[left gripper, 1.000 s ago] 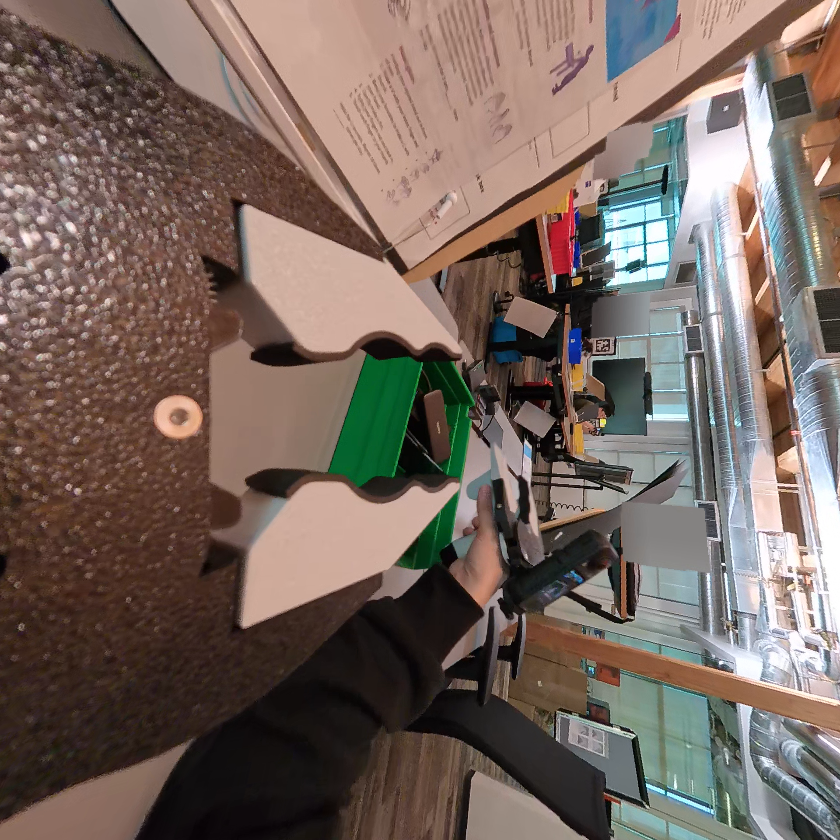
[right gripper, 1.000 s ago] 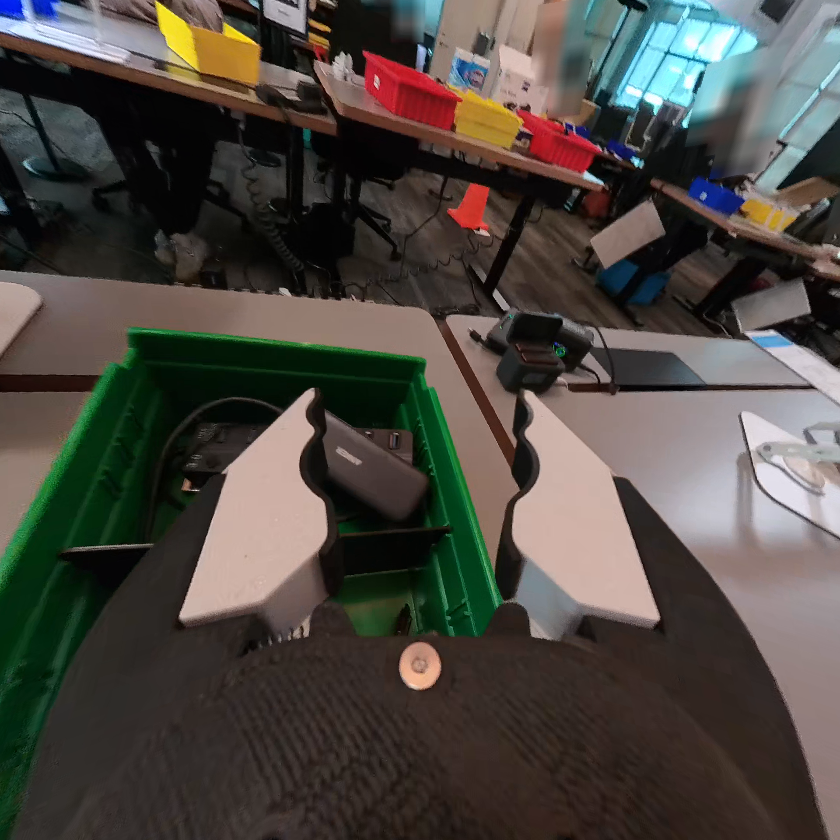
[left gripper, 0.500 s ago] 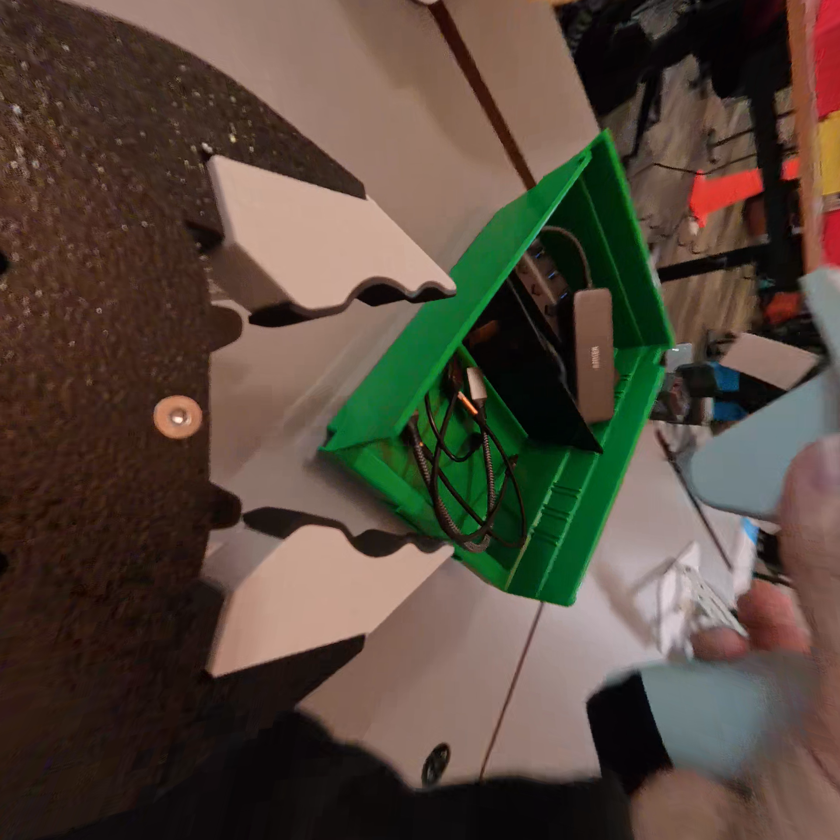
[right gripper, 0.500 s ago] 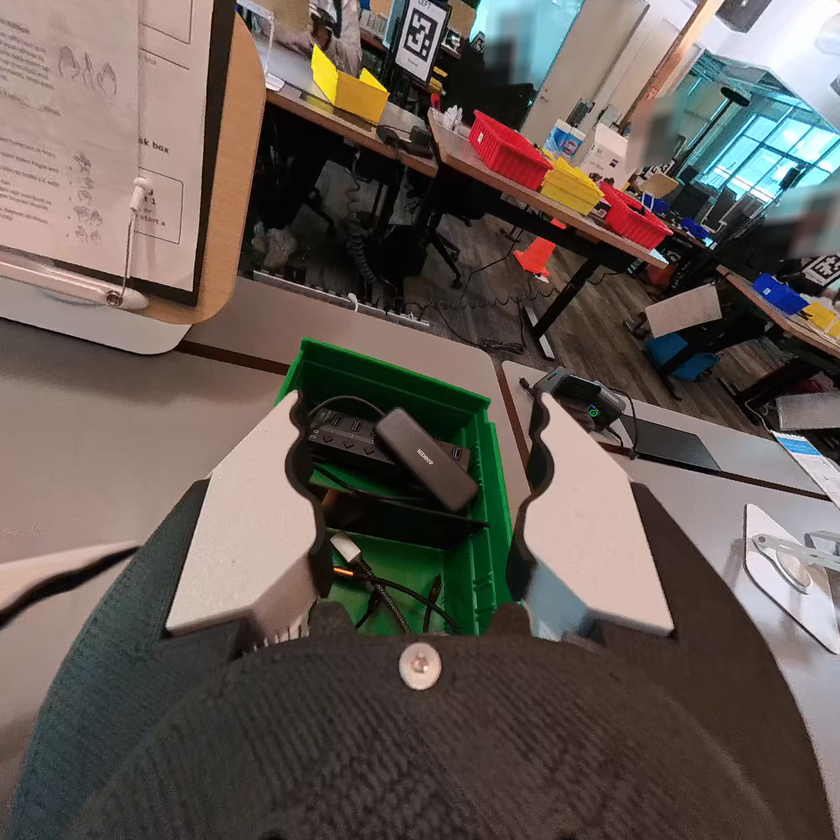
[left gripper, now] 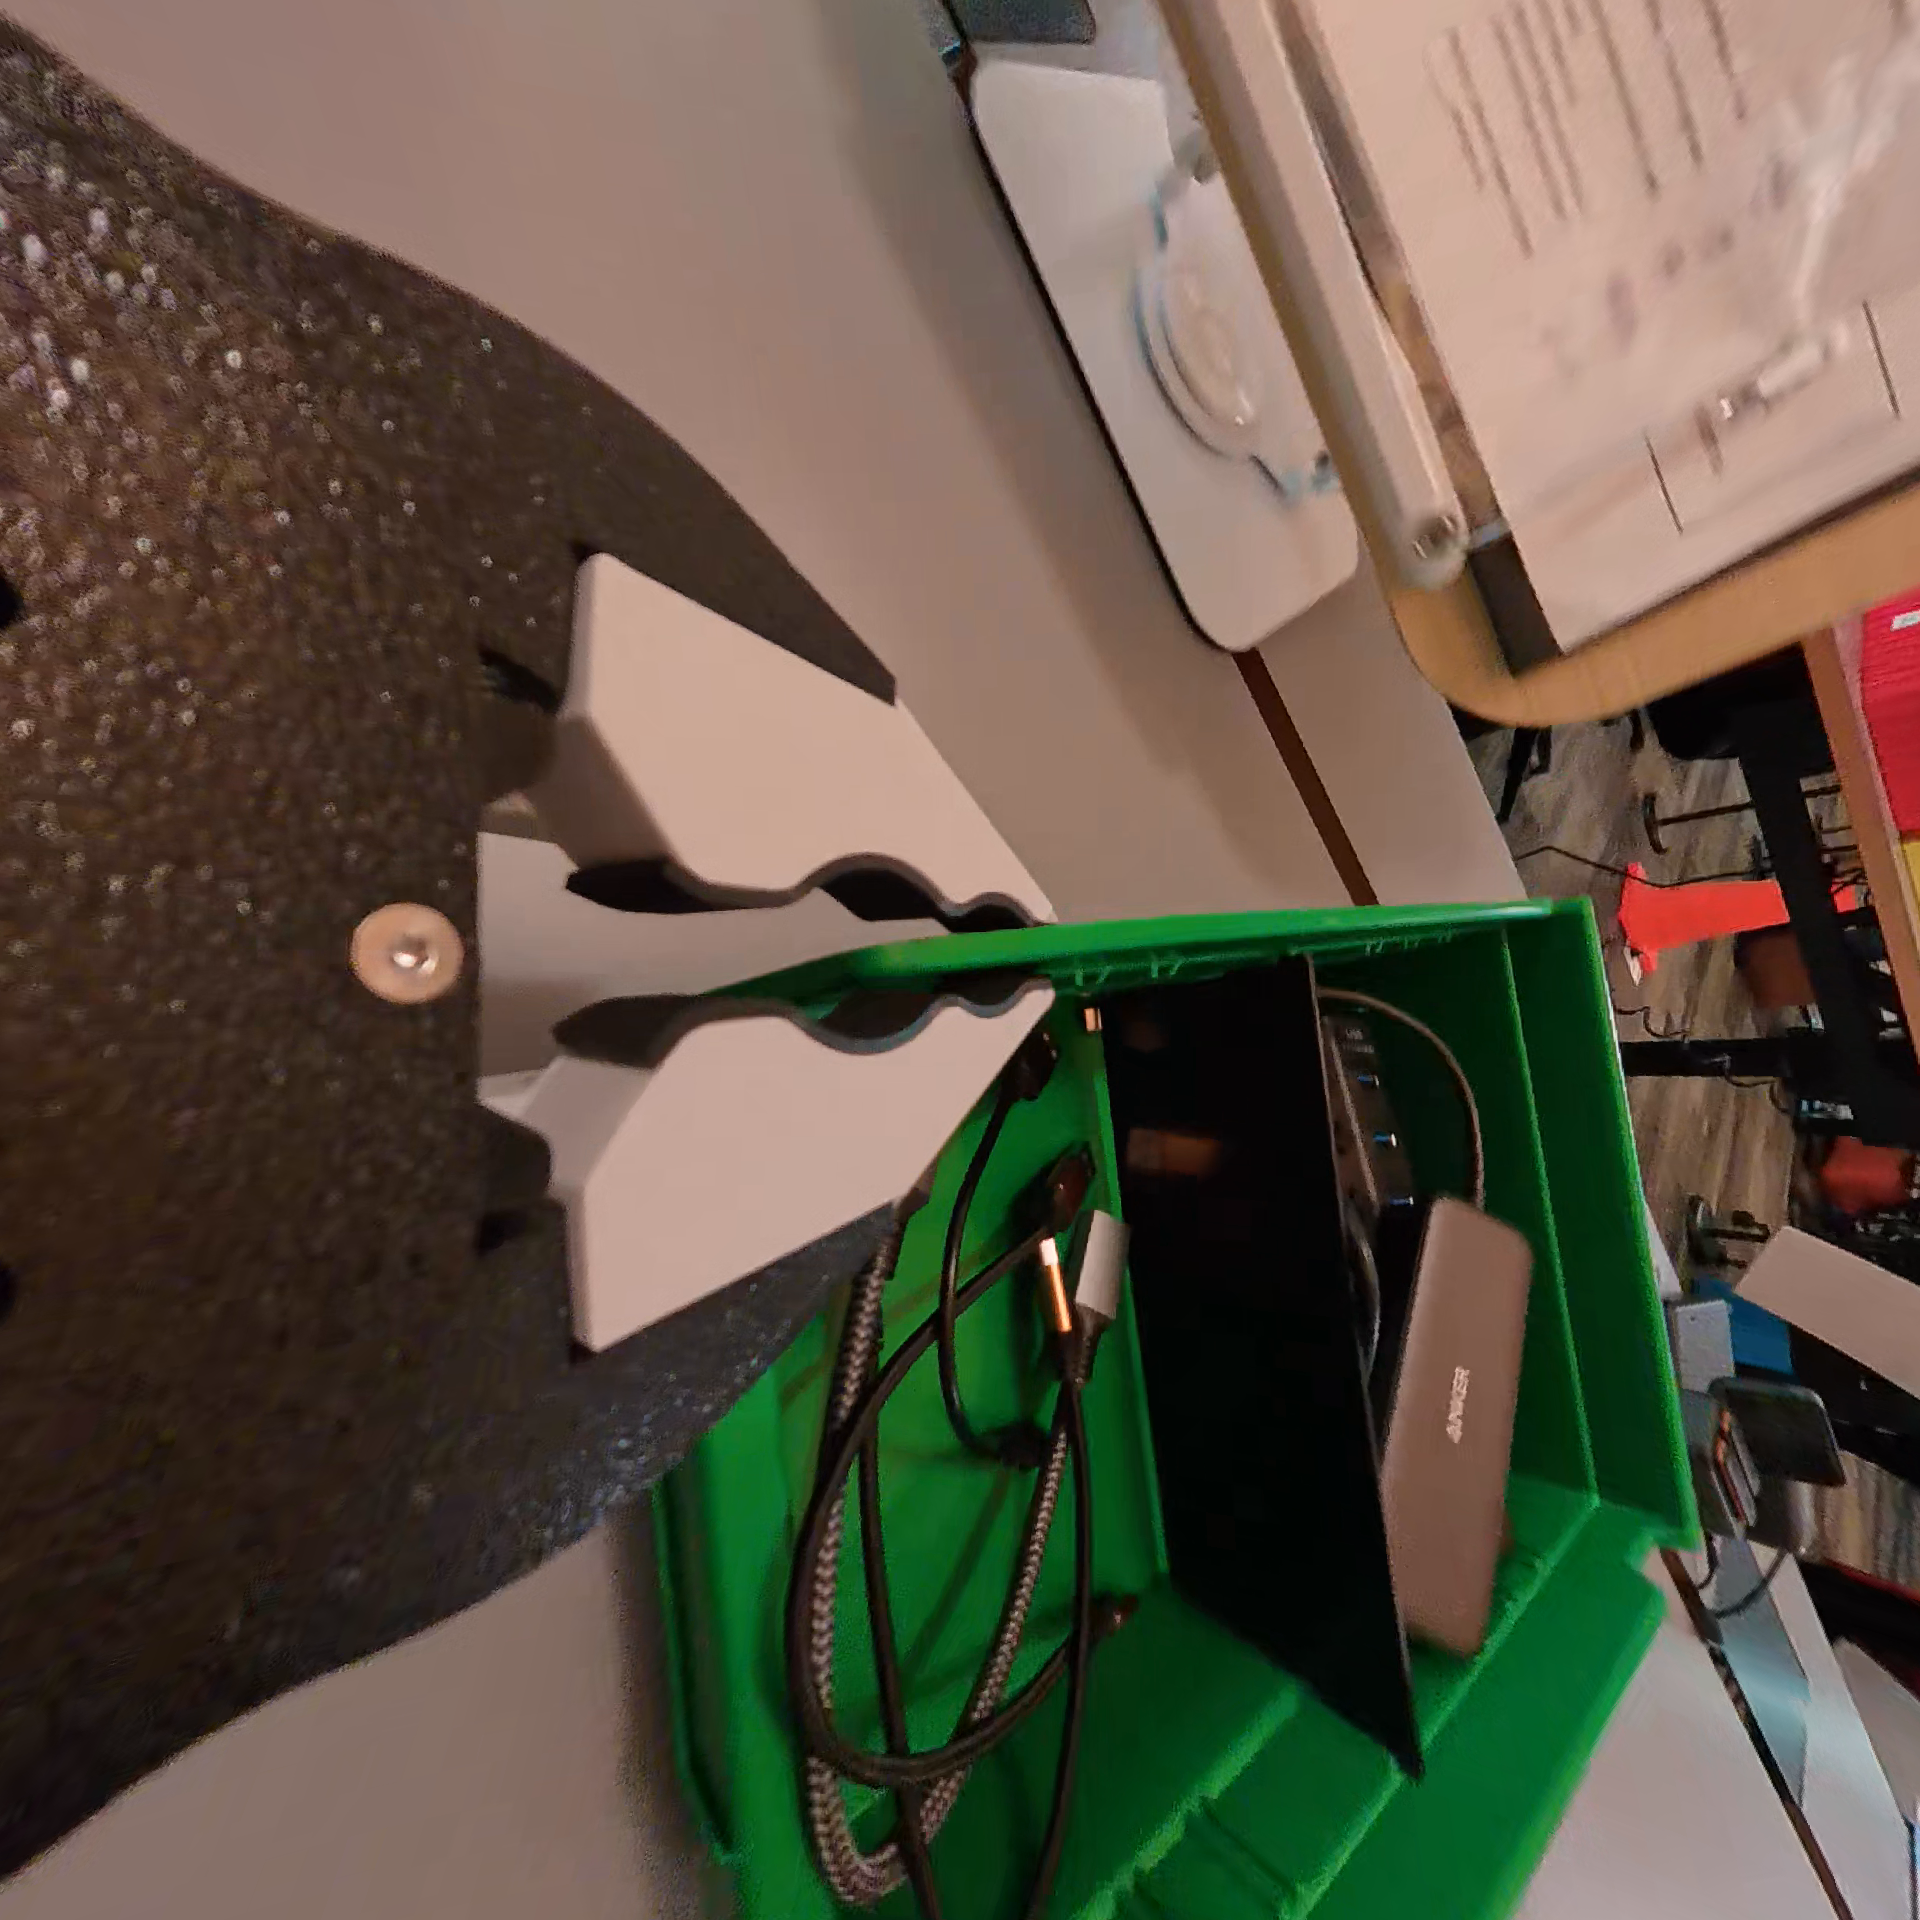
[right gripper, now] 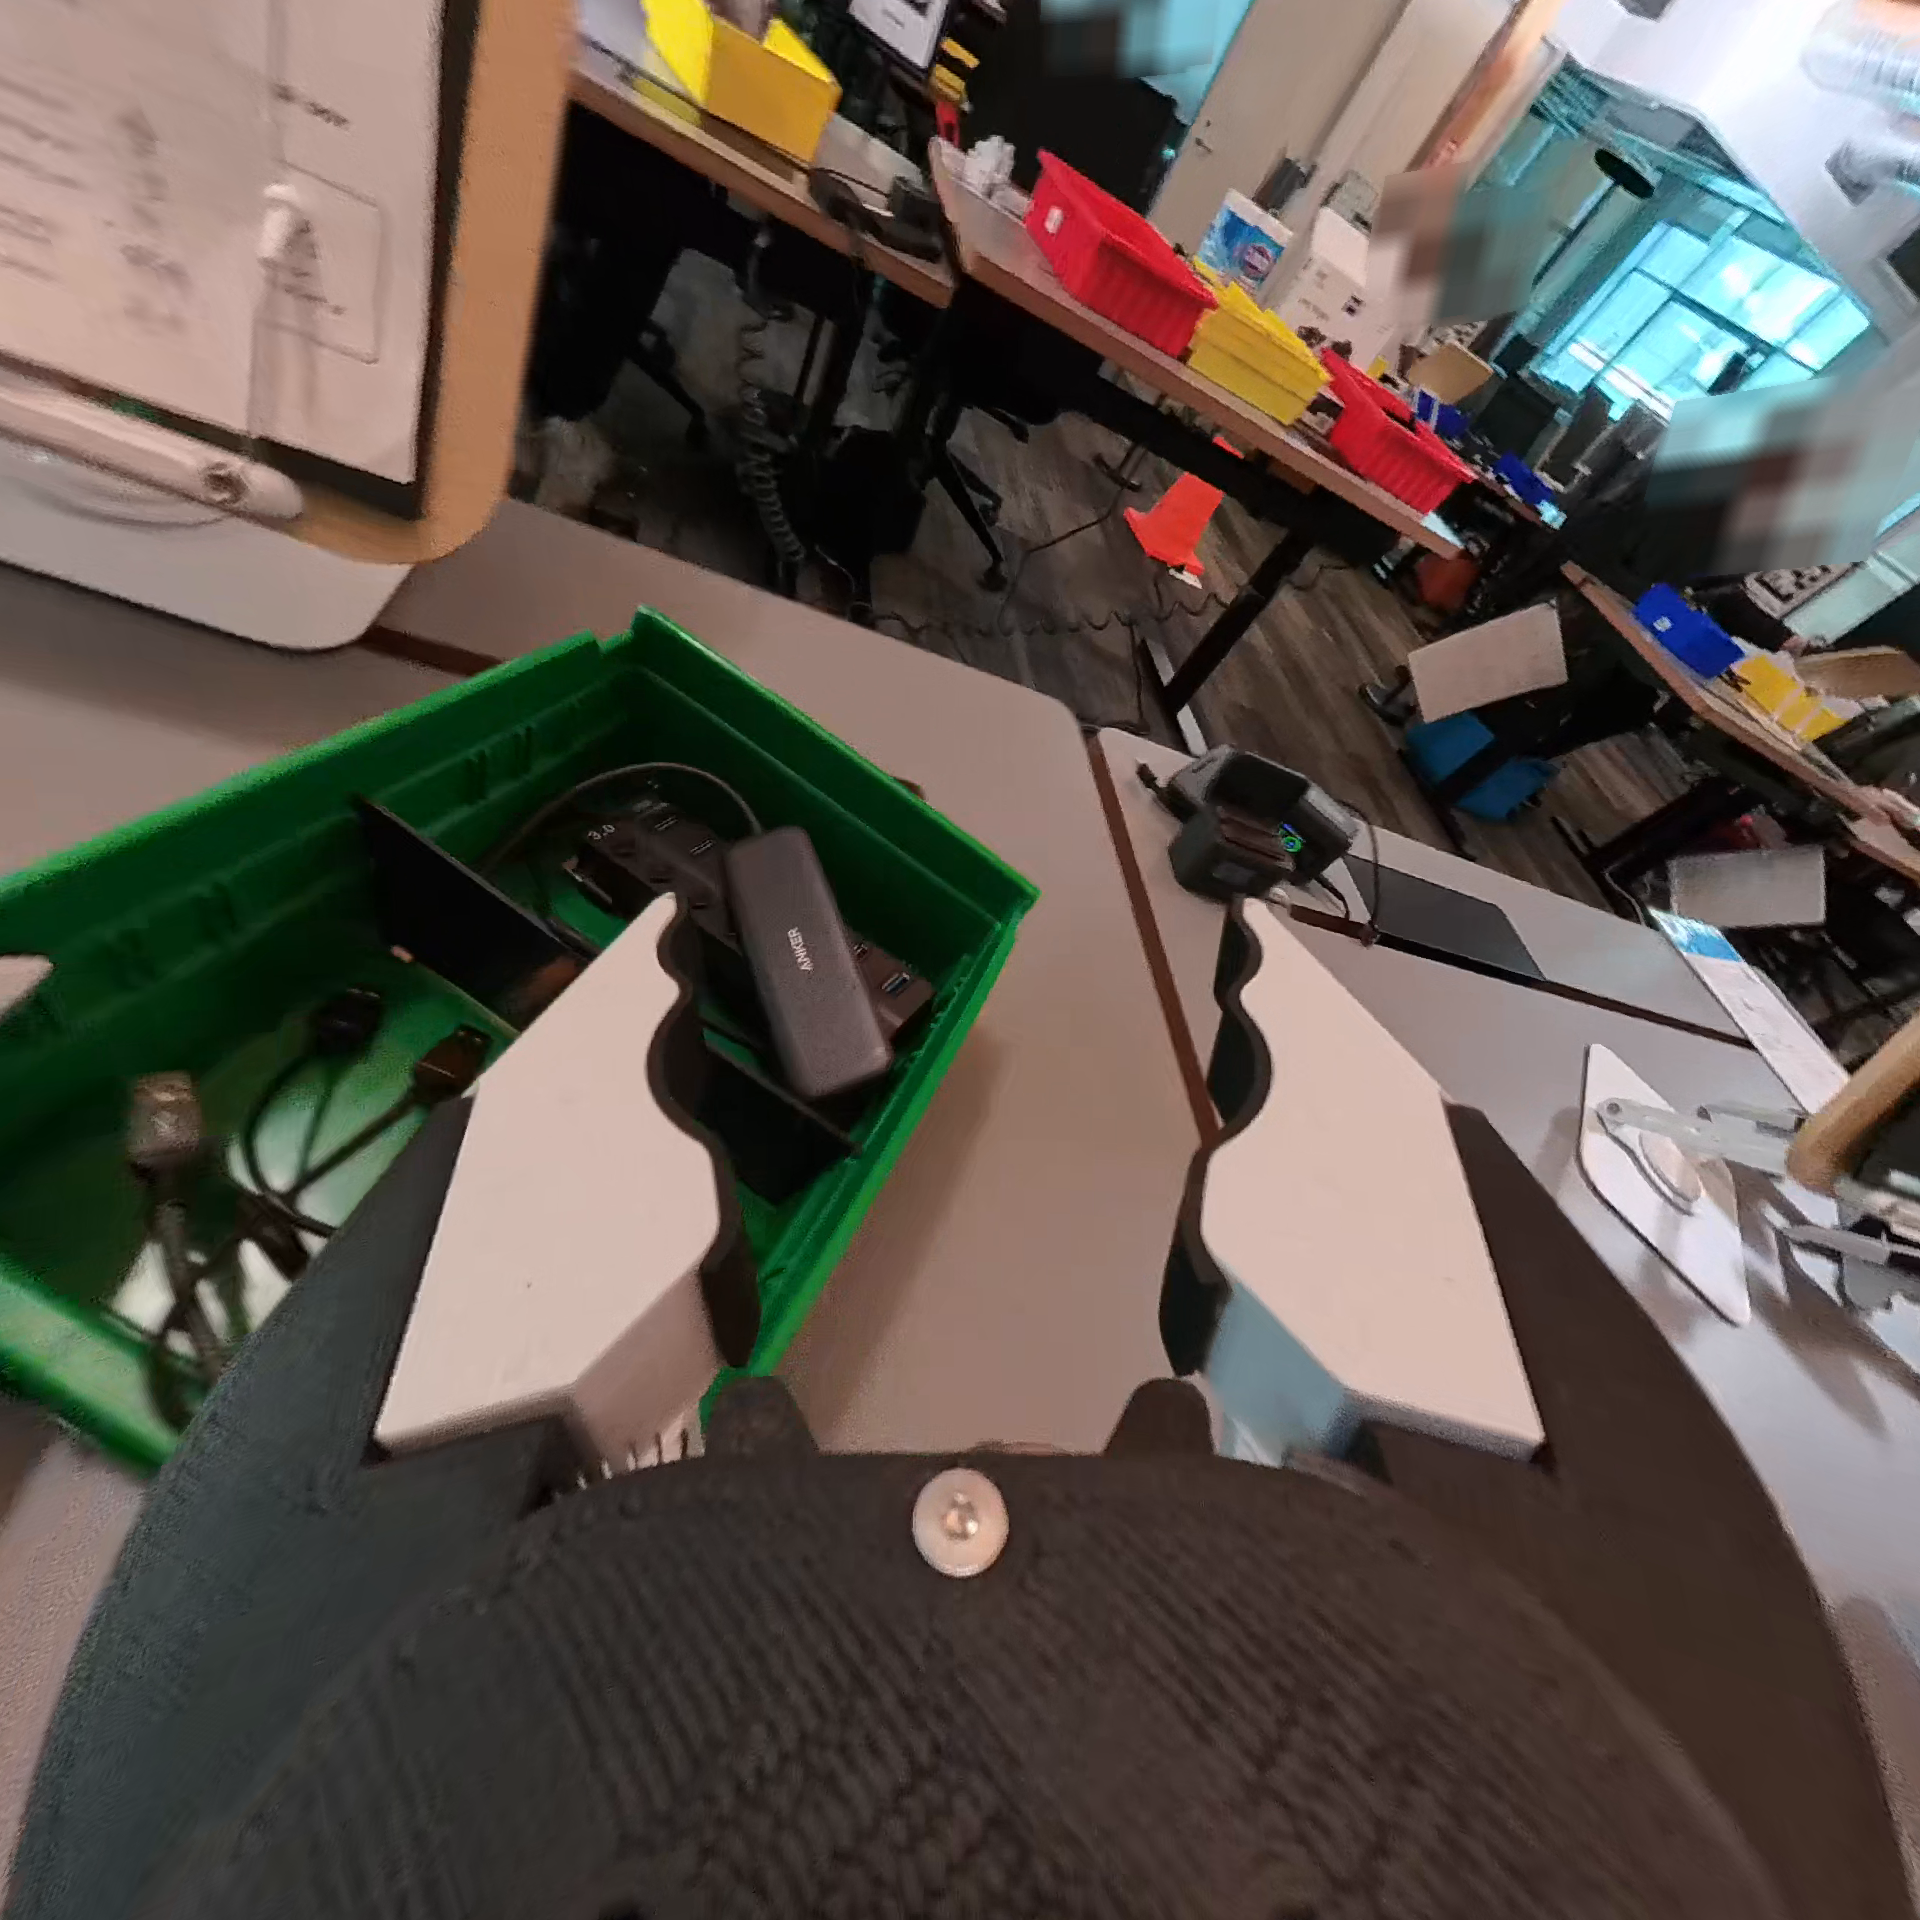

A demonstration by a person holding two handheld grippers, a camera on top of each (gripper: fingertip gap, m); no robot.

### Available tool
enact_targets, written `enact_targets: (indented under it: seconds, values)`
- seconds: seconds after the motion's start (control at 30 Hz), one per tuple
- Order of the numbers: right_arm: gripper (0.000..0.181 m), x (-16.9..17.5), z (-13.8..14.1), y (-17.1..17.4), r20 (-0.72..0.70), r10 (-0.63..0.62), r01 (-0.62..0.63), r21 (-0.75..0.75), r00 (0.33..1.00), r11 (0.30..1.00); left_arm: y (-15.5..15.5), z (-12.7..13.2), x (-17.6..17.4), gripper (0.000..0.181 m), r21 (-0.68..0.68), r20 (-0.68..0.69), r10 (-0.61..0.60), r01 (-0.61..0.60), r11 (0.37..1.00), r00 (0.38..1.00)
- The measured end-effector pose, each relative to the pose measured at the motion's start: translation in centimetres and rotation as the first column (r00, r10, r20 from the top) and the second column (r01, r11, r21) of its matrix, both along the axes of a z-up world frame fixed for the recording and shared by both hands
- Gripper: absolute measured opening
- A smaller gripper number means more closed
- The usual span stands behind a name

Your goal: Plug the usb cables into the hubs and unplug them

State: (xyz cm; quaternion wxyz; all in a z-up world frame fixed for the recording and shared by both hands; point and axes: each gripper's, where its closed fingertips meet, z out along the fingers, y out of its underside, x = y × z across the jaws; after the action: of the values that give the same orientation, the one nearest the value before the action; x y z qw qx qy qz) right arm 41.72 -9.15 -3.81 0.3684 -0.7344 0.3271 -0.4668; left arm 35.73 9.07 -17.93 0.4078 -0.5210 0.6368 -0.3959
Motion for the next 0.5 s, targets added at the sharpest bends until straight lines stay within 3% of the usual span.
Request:
enact_targets:
  seconds: [0.13, 0.27, 0.33, 0.4, 0.5]
  values:
    - [0.106, -1.9, -0.9, 3.2, 0.003, 0.074, -0.073, -0.047, 0.997, 0.996, 4.5, 0.0, -5.2, 0.005, 0.046, 0.022, -0.006, 0.005, 0.999, 1.0]
    - [0.106, -3.4, -0.2, 8.0, 0.03, 0.154, -0.153, -0.028, 0.988, 0.988, 8.7, 0.0, -10.7, 0.005, 0.086, 0.032, 0.037, -0.039, 0.995, 0.999]
    - [0.104, -4.5, 1.5, 11.4, 0.093, 0.216, -0.221, 0.042, 0.972, 0.974, 10.7, 0.0, -13.1, 0.006, 0.079, 0.037, 0.065, -0.068, 0.995, 0.997]
    - [0.092, -6.7, 4.5, 15.9, 0.214, 0.326, -0.366, 0.189, 0.921, 0.911, 12.4, 0.1, -15.2, 0.005, 0.08, 0.044, 0.092, -0.096, 0.992, 0.995]
    - [0.097, -11.4, 8.3, 22.5, 0.345, 0.493, -0.598, 0.37, 0.799, 0.711, 14.6, 0.1, -17.8, 0.005, 0.058, 0.05, 0.127, -0.13, 0.99, 0.991]
